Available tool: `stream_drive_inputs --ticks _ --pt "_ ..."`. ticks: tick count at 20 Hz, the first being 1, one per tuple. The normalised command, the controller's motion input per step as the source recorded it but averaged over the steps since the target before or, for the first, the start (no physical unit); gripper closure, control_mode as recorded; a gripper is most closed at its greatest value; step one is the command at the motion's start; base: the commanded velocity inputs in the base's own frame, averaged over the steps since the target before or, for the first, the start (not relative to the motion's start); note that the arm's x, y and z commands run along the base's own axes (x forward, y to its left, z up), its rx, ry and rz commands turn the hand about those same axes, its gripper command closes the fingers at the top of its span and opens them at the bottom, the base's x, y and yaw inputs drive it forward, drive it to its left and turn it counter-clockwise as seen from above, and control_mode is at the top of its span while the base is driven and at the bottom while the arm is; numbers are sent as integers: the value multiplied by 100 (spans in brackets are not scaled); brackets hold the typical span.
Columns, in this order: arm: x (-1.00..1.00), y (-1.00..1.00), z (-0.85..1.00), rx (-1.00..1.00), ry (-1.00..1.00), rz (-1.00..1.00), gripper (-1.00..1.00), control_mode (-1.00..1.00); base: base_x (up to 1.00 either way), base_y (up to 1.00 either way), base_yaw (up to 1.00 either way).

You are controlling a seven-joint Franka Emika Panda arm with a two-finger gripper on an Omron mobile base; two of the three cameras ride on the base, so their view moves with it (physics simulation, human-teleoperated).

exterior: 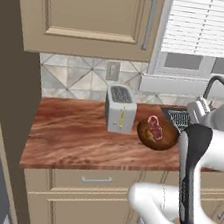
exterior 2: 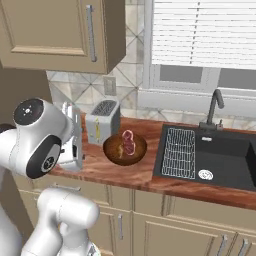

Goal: Place the bowl with the corn and eggplant on the second highest shelf of the fridge. Place the bowl with the chicken drumstick and steak on the top shelf of the fridge.

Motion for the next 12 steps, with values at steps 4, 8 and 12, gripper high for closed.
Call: stream_drive_inputs --ticks 4,8,12 --pt "0 0 0 0 0 0 -100 100 17 -63 1" --pt "12 -14 -3 0 0 2 -100 -100 23 -34 1" --pt "72 -77 -41 0 8 17 -100 -100 0 0 0"
